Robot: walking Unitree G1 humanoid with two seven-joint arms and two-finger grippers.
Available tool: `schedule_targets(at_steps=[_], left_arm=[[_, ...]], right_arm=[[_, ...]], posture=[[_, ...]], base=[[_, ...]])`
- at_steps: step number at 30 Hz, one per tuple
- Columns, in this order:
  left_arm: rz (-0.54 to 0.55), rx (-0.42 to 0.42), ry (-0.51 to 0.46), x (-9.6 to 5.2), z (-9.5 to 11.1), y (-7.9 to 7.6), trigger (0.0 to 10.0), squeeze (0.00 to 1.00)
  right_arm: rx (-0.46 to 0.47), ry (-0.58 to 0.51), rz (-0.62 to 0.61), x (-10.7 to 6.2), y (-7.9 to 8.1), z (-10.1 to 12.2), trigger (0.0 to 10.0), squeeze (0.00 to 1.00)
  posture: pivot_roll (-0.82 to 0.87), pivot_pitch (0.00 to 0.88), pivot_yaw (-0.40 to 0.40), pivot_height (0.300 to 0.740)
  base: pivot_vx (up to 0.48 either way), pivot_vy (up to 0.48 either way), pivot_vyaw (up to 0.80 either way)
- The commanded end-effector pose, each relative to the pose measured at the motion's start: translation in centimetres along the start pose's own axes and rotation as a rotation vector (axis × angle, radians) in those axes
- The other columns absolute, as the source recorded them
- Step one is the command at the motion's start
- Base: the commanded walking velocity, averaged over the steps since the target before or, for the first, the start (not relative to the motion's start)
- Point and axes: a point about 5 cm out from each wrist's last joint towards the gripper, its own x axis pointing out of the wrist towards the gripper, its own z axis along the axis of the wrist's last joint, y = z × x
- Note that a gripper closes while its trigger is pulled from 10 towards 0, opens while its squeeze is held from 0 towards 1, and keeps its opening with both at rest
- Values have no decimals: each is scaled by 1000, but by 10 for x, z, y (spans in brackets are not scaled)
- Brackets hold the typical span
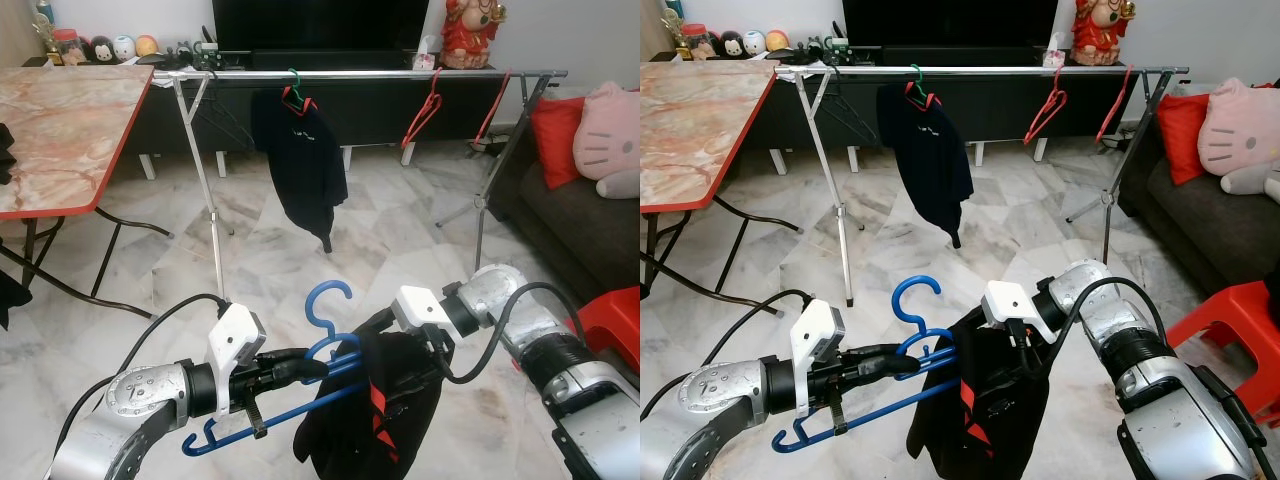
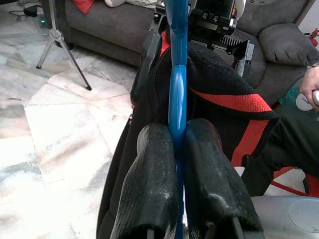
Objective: Hang hanger
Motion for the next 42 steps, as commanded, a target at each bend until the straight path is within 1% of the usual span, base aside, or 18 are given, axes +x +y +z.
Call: schedule_targets(at_steps=[1,2,3,13,16,17,18,22,36,42], left_arm=[[-47,41,-36,3,12,-4,10000,0],[-59,50,-26,3,12,-4,10000,0],[-62,52,-25,3,12,-4,10000,0],[-68,57,-23,3,12,-4,10000,0],[-78,62,-23,4,12,-6,10000,0],[-80,64,-22,5,13,-6,10000,0],[-81,65,-22,5,13,-6,10000,0],[-81,66,-21,5,13,-6,10000,0],[-79,65,-23,5,12,-6,10000,0],[-82,65,-24,5,13,-6,10000,0]], right_arm=[[10,9,4,-5,-3,3,10000,0],[37,20,22,-4,-1,0,10000,0],[44,22,25,-4,-1,-1,10000,0],[56,14,27,-4,0,-3,10000,0],[75,15,35,-2,1,-4,10000,0],[82,17,35,-2,0,-5,3961,0],[86,17,34,-2,0,-5,0,0],[98,9,30,-2,-1,-4,0,0],[102,39,46,-2,3,-10,0,0],[74,28,56,-1,4,-8,0,0]], posture=[[-74,0,-69,740],[-74,0,-69,740],[-75,0,-67,740],[-76,0,-64,740],[-74,0,-63,740],[-74,0,-63,740],[-74,0,-63,740],[-72,0,-63,740],[-72,0,-64,740],[-70,0,-64,740]], base=[[0,0,0],[0,0,0],[0,0,0],[0,0,0],[0,0,0],[0,0,0],[0,0,0],[0,0,0],[0,0,0],[0,0,0]])
